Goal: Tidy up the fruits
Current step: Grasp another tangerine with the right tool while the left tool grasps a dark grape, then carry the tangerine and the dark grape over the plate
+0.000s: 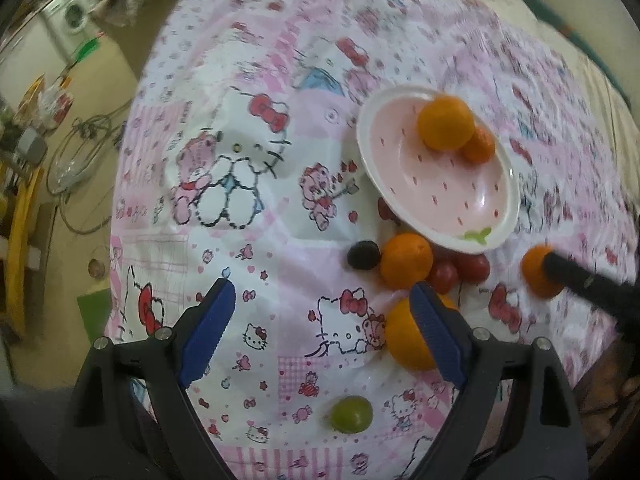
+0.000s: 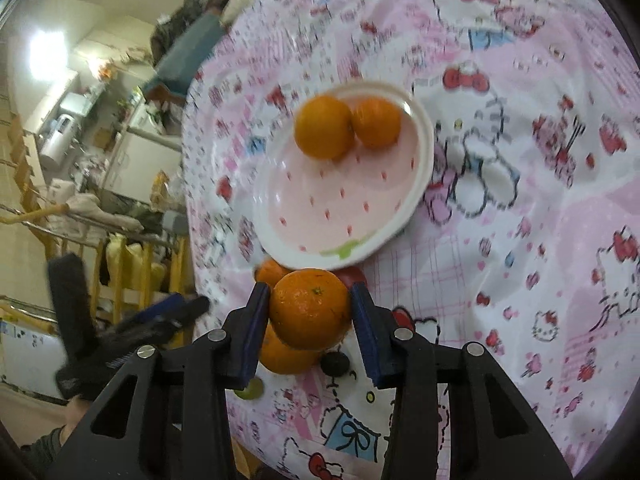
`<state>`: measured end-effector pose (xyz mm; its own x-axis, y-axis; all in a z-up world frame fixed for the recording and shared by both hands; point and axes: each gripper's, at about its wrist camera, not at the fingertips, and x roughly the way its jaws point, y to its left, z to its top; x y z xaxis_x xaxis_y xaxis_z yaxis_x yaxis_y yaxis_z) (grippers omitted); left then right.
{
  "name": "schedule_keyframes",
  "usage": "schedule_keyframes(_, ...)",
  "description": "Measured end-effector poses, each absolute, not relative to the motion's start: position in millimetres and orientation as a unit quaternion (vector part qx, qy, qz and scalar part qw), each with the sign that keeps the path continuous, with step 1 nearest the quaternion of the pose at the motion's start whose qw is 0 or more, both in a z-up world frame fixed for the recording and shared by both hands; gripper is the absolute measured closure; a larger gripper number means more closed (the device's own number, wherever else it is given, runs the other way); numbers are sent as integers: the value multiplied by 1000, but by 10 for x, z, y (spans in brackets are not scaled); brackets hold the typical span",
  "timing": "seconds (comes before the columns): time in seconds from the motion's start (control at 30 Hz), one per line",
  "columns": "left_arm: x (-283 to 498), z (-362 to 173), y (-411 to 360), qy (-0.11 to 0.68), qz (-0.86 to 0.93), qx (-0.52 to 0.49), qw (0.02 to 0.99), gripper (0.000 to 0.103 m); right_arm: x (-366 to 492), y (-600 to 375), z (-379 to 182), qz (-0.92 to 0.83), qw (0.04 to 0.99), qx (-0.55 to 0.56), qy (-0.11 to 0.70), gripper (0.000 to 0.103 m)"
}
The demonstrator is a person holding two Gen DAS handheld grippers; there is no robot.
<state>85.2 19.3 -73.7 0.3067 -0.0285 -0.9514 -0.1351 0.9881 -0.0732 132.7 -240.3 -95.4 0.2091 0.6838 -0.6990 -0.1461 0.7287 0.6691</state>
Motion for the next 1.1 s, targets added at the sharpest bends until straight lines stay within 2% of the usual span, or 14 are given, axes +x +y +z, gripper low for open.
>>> schedule_keyframes(0.1, 967, -745, 86, 614, -8, -12, 790, 17, 1372, -2510, -887, 275, 745, 252, 553, 60)
schedule_keyframes(0.23, 1019, -723, -161, 618, -77, 131, 771, 17, 1432, -2606, -870, 283, 732, 281, 552, 60)
schedule_keyframes(0.3, 1036, -779, -223, 624, -108, 169, 755, 18, 1444, -2611, -825, 281, 739, 275, 547, 60)
schedule_keyframes(0.4, 1102, -959, -299, 637, -139, 229, 723, 31, 1475, -2617, -802, 282, 740, 279, 543, 60)
schedule_keyframes(0.43, 1136, -1022, -326, 638, -150, 246, 714, 41, 1480, -2614, -809, 281, 740, 278, 544, 60)
schedule_keyframes(0.5, 1176, -1126, -366, 634, -176, 274, 701, 53, 1484, -2630, -842, 276, 739, 279, 548, 60)
schedule_keyframes(0.67, 1253, -1323, -464, 626, -263, 320, 661, 54, 1487, -2641, -909, 266, 739, 270, 557, 60)
schedule_keyframes(0.73, 1288, -1387, -485, 630, -283, 323, 647, 67, 1491, -2650, -918, 263, 740, 269, 558, 60)
schedule_keyframes(0.87, 1334, -1436, -518, 624, -294, 331, 644, 78, 1504, -2655, -915, 262, 742, 269, 556, 60)
schedule_keyframes(0.9, 1347, -1432, -522, 626, -298, 328, 642, 85, 1506, -2647, -919, 262, 742, 267, 556, 60)
schedule_keyframes(1.1, 1381, -1375, -509, 629, -298, 326, 640, 85, 1526, -2628, -959, 259, 739, 263, 563, 60)
